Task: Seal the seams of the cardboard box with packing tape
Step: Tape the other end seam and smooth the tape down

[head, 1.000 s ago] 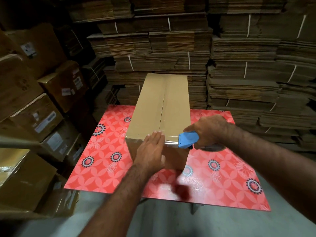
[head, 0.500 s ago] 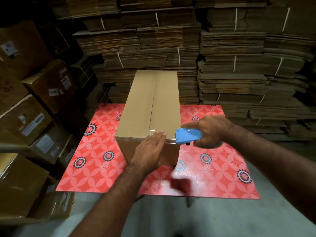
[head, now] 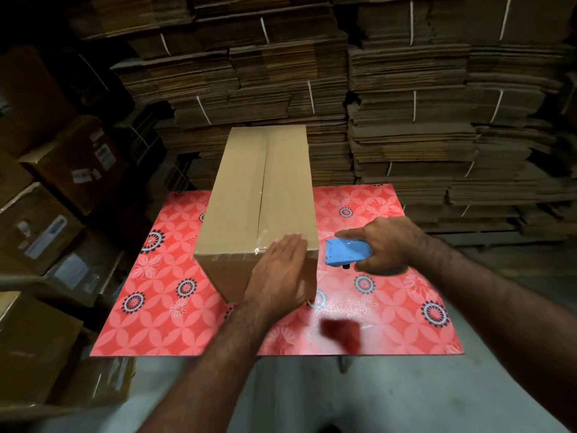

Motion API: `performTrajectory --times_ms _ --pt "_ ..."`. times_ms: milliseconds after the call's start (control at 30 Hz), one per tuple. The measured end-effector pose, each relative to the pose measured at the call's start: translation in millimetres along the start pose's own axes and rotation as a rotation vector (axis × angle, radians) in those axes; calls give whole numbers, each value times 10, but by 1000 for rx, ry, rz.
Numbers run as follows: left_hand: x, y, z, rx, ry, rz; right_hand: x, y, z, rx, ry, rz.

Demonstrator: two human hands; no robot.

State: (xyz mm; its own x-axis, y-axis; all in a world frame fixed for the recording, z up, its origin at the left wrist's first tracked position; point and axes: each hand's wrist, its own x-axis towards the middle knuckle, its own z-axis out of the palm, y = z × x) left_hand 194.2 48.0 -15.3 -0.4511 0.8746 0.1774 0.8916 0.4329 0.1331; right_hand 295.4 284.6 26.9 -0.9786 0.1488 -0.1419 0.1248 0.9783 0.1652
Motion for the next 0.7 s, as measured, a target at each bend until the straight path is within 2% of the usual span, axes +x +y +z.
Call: performTrajectory --times_ms 100,200,433,533,600,700 --pt "117 134 50 -7 -58 106 2 45 48 32 -6 -2" --pt "212 160 88 -6 -111 110 36 90 99 60 -36 8" --pt "289 267 91 148 -85 151 106 95 192 138 -11 -3" --pt "294 300 133 245 -76 158 90 62 383 6 -53 -5" --pt "263 302 166 274 -93 151 -30 123 661 29 -102 90" --pt "325 361 216 313 -78 97 -111 196 1052 177 -80 363"
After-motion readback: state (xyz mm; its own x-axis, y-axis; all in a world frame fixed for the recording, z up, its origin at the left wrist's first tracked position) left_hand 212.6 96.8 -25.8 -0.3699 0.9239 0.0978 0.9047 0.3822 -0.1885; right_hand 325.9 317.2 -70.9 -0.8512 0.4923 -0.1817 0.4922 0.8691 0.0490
